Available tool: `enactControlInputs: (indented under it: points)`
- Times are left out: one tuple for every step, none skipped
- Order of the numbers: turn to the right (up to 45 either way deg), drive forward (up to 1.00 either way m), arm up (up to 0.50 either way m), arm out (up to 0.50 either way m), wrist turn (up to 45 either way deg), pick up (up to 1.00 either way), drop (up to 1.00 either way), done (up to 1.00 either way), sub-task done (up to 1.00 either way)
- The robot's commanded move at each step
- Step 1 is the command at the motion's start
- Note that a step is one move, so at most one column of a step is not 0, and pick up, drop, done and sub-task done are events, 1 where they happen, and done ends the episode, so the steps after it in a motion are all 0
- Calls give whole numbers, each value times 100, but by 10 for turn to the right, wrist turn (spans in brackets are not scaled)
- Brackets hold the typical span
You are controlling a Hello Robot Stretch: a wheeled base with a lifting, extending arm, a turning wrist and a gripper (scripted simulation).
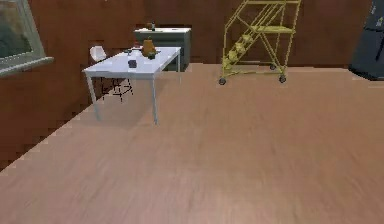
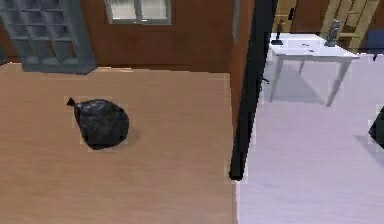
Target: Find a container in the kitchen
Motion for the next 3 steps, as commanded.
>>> enactControlInputs:
  points:
    - [0, 100, 0, 0, 0, 0, 0, 0, 0]
    - [0, 90, 0, 0, 0, 0, 0, 0, 0]
    - [-450, 0, 0, 0, 0, 0, 0, 0, 0]
